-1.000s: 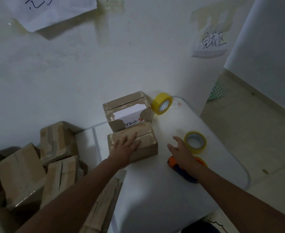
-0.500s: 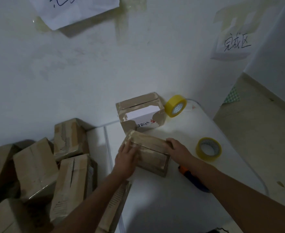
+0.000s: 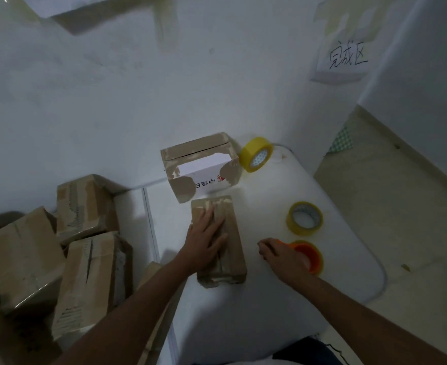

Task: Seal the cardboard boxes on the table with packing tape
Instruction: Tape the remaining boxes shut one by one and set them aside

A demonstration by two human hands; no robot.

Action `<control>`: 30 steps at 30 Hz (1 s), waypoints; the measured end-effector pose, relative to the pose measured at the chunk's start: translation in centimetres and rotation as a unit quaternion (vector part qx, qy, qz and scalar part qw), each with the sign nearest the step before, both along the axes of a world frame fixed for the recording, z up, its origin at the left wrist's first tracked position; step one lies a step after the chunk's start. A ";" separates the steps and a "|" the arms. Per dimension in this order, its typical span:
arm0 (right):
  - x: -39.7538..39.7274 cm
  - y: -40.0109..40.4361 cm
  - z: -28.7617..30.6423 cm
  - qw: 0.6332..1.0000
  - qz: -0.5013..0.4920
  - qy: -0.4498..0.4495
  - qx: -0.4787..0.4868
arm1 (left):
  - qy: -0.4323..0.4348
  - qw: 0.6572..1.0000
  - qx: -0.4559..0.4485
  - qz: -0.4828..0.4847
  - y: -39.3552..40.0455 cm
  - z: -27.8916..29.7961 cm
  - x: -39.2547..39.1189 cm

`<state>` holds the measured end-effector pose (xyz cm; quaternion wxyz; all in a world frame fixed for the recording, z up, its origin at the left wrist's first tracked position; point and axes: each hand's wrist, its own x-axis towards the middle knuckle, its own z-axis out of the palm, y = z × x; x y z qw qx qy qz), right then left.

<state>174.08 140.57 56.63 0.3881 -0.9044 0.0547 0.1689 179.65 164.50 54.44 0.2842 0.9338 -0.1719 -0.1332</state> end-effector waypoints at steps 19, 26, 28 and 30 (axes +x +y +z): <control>-2.2 -6.0 -4.3 0.980 0.004 0.070 -0.185 | -0.166 0.972 0.129 -0.109 1.8 -1.8 -8.5; -1.4 -8.4 1.0 0.996 0.028 -0.034 -0.077 | -0.123 0.973 0.135 -0.139 -0.5 -1.3 -4.8; -1.3 -9.1 2.2 0.997 0.012 -0.049 -0.062 | -0.086 0.976 0.152 -0.133 -1.4 -0.5 -2.6; -1.1 -9.9 3.4 0.996 -0.001 -0.060 -0.061 | -0.066 0.976 0.166 -0.127 -2.6 0.8 -1.1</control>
